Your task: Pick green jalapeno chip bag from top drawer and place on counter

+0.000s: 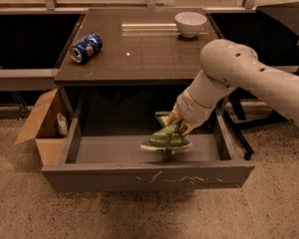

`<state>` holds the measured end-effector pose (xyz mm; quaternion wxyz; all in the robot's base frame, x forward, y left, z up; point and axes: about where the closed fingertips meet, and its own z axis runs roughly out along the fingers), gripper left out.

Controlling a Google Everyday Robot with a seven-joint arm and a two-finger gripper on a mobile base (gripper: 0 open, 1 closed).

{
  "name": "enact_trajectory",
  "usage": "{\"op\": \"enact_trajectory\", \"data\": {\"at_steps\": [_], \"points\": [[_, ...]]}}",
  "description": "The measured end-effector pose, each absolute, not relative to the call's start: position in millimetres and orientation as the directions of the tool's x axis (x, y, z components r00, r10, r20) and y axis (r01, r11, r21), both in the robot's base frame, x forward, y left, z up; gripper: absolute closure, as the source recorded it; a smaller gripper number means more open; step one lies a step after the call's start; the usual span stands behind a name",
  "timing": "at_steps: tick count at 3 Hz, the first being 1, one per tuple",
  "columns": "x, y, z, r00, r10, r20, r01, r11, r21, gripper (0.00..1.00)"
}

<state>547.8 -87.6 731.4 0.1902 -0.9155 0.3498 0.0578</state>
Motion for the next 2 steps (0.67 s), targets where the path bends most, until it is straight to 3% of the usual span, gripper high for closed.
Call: {"op": "enact_trajectory", "data": {"at_steps": [1, 2], "points": [[535.5, -98.8, 777.0, 0.758, -0.602, -0.252, -0.648, -0.645, -0.405, 1.0], [535.6, -98.5, 776.5, 0.758, -0.602, -0.251, -0.648, -0.646, -0.404, 1.0]]}}
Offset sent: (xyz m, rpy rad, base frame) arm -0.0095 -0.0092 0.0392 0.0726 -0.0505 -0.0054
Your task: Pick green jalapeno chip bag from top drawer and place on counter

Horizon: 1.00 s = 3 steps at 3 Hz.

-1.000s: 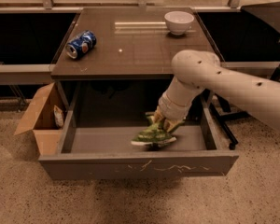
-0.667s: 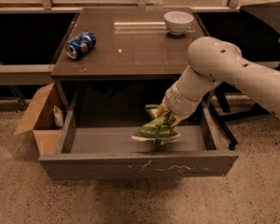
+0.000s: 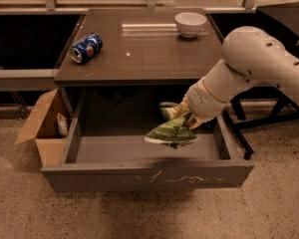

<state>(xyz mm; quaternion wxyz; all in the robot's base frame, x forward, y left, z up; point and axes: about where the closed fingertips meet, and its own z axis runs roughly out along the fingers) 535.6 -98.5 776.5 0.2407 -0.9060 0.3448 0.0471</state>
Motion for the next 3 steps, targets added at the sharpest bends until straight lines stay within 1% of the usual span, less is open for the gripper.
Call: {"op": "enact_trajectory", "data": {"at_steps": [1, 3], "points": [[538.5, -97.3, 797.3, 0.77, -0.601, -0.214, -0.629, -0.659, -0.412, 1.0], [561.9, -105.2, 866.8, 0.777, -0.625, -0.077, -0.588, -0.677, -0.442, 1.0]]}}
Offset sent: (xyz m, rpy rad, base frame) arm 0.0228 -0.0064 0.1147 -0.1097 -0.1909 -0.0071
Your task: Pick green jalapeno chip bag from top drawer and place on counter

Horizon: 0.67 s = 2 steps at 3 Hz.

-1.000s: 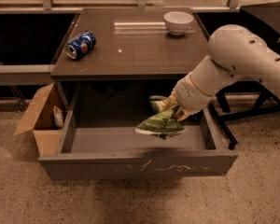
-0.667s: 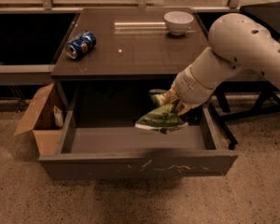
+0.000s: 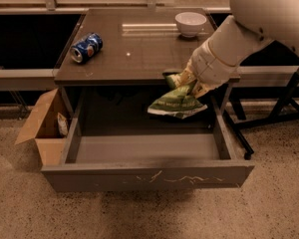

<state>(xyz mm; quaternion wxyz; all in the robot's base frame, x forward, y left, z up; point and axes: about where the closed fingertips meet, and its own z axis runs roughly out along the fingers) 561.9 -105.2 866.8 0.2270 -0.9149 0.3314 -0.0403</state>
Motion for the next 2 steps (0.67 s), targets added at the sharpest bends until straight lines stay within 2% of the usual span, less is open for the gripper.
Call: {"op": "enact_trajectory", "data": {"at_steps": [1, 2], "points": [[600.1, -105.7, 907.2, 0.798, -0.602, 0.001, -0.521, -0.692, -0.5, 1.0], [600.5, -105.6, 906.7, 0.798, -0.602, 0.0, -0.521, -0.691, -0.501, 1.0]]}}
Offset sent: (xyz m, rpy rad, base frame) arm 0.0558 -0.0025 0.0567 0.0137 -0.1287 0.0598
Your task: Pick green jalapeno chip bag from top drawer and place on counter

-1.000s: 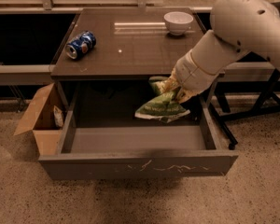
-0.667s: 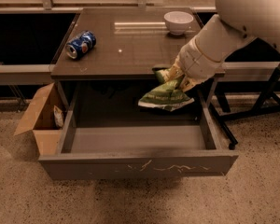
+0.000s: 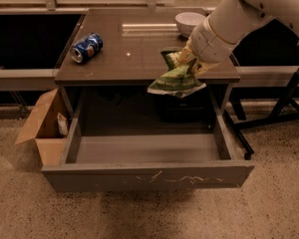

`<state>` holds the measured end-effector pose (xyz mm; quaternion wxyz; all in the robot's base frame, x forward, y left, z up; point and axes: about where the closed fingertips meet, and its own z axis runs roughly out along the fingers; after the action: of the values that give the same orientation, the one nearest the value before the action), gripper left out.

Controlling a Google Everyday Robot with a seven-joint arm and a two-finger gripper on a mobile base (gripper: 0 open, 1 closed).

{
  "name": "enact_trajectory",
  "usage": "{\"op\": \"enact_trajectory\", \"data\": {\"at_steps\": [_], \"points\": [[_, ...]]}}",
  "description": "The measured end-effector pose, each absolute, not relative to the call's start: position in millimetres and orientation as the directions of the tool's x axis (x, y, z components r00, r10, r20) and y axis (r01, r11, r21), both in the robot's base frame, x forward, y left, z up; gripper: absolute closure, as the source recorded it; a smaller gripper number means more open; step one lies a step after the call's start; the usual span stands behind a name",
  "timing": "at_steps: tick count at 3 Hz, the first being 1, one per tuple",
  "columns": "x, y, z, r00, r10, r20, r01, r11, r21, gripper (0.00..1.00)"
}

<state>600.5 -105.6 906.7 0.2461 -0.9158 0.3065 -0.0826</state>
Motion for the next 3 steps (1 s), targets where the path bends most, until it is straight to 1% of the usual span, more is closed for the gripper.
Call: {"op": "enact_trajectory", "data": {"at_steps": [1, 2, 3], "points": [[623.2, -117.5, 912.6, 0.779, -0.627, 0.008, -0.512, -0.644, -0.569, 1.0], [657.5, -129.5, 914.9, 0.769, -0.639, -0.014, -0.504, -0.593, -0.629, 1.0], [691.2, -138.8, 913.4, 0.764, -0.643, -0.044, -0.508, -0.559, -0.656, 1.0]]}}
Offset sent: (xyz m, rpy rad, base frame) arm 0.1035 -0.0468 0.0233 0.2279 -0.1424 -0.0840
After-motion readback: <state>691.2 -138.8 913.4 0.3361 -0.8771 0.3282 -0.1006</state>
